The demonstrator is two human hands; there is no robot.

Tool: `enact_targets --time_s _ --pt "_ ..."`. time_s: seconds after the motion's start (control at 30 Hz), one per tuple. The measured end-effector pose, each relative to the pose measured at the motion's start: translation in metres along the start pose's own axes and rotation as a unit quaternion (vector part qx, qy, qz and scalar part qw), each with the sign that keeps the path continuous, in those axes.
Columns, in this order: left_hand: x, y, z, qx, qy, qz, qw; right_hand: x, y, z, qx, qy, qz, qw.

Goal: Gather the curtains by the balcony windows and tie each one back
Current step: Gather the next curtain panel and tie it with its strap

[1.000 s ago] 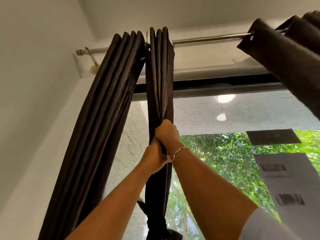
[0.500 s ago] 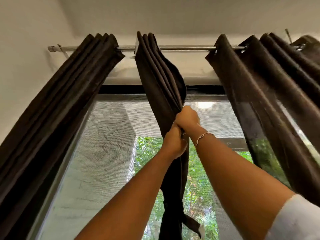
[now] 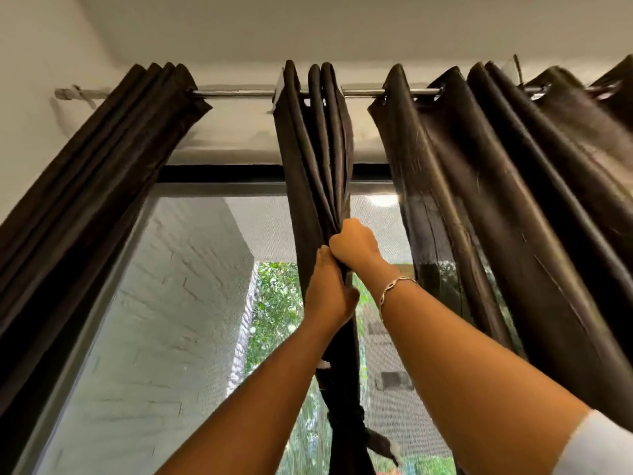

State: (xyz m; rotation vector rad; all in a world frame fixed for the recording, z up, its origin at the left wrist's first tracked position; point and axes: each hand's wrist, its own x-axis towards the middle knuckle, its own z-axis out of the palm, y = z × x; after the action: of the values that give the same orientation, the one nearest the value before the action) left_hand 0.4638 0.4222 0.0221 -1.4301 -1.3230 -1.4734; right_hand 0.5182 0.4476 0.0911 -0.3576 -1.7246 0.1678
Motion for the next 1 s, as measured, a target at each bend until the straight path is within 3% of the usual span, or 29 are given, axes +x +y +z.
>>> enact_targets --time_s 0.1,0.23,0.47,0.77,1.0 --pt "-0.008 -0.005 -0.017 0.026 0.004 -0.021 0.999 -0.013 -0.012 0.009 0.008 -0.03 -0.009 0.999" --pt "-0.027 -0.009 -0.044 0.11 -0.056 -0.014 0.992 -0.034 -0.015 0.016 0.0 -0.049 0.018 0.999" --pt "-0.09 -0.017 -0.074 0.302 -0.18 0.062 0.934 -0.109 0.003 0.007 -0.095 -0.105 0.056 0.988" --pt "-0.22 -0.036 -0.093 0.303 -0.281 0.067 0.908 -0.254 0.023 0.003 -0.246 -0.147 0.082 0.955" --pt "-0.34 -0.038 -0.091 0.245 -0.359 0.004 0.901 -0.376 0.043 0.009 -0.307 -0.226 0.096 0.919"
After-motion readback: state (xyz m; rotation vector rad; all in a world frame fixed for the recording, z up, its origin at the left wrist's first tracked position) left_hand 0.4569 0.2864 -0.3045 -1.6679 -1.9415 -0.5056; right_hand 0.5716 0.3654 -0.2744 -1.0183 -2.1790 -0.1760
